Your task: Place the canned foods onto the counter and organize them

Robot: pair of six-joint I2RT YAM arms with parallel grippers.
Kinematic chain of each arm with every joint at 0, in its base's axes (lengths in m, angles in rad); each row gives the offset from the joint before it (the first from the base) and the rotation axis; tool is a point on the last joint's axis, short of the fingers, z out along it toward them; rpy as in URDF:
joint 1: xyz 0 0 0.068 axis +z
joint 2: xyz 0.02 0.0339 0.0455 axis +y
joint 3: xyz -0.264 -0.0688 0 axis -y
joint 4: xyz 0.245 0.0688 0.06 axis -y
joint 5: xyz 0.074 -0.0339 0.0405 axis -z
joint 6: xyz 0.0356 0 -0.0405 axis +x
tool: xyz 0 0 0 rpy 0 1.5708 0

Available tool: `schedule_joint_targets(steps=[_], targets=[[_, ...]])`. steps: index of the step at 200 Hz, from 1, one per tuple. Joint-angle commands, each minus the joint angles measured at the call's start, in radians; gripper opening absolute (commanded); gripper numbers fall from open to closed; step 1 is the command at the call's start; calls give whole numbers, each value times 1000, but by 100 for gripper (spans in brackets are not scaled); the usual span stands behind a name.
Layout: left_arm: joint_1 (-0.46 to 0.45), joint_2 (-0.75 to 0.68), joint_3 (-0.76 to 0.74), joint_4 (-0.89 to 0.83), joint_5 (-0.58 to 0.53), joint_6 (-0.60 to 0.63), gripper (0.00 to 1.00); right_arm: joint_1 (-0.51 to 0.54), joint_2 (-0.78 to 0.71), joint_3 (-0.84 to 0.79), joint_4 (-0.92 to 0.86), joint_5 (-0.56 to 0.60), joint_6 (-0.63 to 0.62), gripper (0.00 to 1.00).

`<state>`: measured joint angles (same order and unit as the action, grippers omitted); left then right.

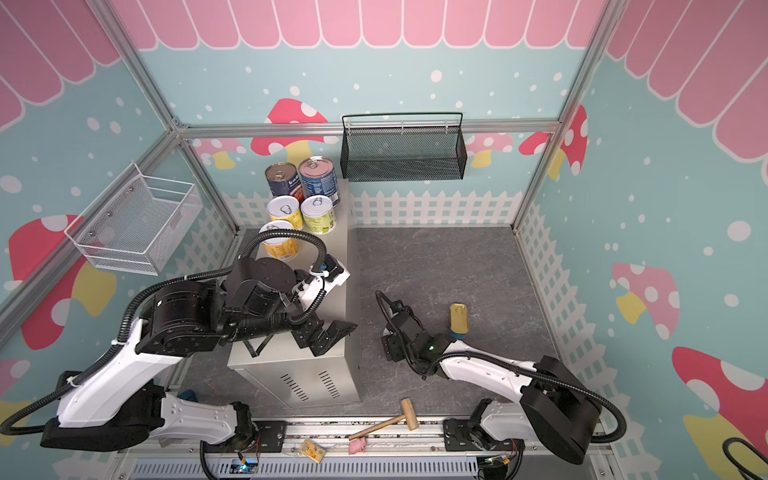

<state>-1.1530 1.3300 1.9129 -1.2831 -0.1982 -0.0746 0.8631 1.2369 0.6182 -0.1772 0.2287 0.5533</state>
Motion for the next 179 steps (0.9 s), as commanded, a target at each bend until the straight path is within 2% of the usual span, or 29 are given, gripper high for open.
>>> schedule_joint_targets(steps=[1, 32, 50, 115, 179], targets=[[-5, -6, 32, -58, -12, 12, 99, -6, -65, 6, -32, 27, -48, 79], [-5, -54, 3, -60, -10, 8, 99, -6, -131, 63, -92, 26, -118, 77], [-5, -74, -20, -60, -9, 0, 99, -7, -115, 98, -122, -5, -138, 83], [-6, -95, -57, -58, 5, -9, 99, -7, -45, 28, -58, -13, -51, 96], [-5, -94, -77, -35, 5, 9, 99, -8, 64, -55, 109, -26, 4, 98]])
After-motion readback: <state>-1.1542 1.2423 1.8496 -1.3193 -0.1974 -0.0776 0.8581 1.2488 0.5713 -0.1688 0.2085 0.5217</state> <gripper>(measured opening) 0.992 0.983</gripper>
